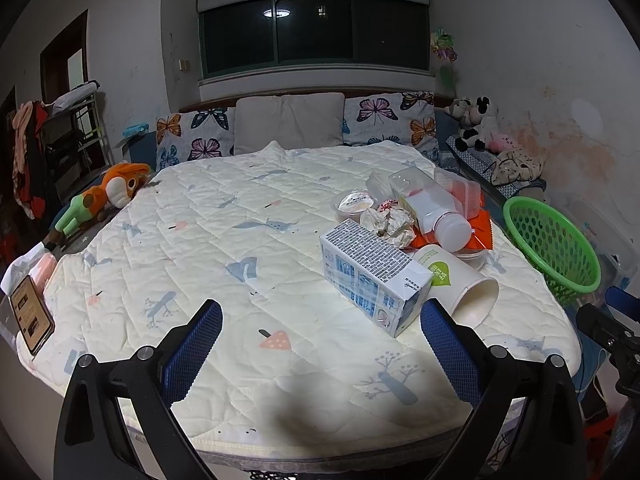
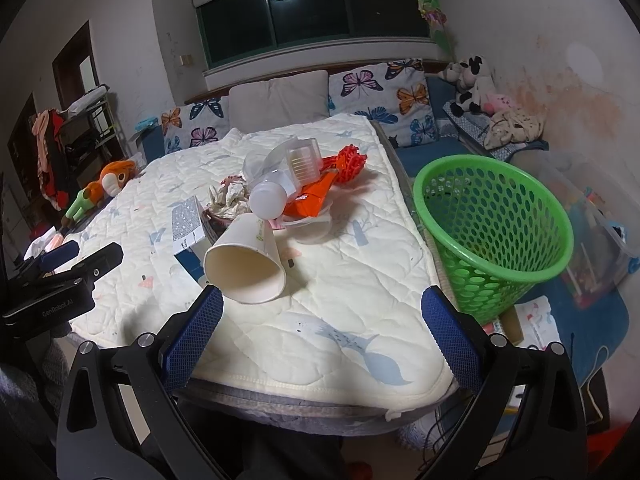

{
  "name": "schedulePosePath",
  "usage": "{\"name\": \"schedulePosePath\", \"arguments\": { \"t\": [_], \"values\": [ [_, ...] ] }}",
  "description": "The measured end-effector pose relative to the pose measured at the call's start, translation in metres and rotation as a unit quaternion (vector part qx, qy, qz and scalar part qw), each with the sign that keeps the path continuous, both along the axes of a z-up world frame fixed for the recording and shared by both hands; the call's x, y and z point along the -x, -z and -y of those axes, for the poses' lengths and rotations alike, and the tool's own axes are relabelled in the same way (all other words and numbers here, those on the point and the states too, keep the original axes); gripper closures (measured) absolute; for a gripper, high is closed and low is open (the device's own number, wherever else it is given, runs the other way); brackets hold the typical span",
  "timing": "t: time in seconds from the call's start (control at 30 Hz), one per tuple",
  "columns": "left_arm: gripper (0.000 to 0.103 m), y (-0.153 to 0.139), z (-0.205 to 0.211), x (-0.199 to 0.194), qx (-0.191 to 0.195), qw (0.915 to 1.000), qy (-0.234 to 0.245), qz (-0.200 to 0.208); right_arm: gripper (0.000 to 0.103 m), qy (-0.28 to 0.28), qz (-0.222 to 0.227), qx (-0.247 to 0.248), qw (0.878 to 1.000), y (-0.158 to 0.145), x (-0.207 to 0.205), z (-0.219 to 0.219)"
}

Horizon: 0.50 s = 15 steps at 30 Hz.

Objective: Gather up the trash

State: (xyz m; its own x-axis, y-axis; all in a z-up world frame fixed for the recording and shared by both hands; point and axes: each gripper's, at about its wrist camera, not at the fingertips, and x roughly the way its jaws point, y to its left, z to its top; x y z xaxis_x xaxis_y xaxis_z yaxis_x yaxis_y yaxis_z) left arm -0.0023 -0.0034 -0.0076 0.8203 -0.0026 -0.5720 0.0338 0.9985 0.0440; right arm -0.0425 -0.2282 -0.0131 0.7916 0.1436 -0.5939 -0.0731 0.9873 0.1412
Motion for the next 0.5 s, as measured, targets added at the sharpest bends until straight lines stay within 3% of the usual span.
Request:
{"name": "schedulePosePath", "arguments": {
  "t": [0.5],
  "values": [
    [0.007,0.0027,-0.0032,0.0017,0.0,1.0,0.0,-0.003,0.005,-0.001,-0.005,-0.002,1.0,0.0031,-0.0032,-0.0021]
  ]
}}
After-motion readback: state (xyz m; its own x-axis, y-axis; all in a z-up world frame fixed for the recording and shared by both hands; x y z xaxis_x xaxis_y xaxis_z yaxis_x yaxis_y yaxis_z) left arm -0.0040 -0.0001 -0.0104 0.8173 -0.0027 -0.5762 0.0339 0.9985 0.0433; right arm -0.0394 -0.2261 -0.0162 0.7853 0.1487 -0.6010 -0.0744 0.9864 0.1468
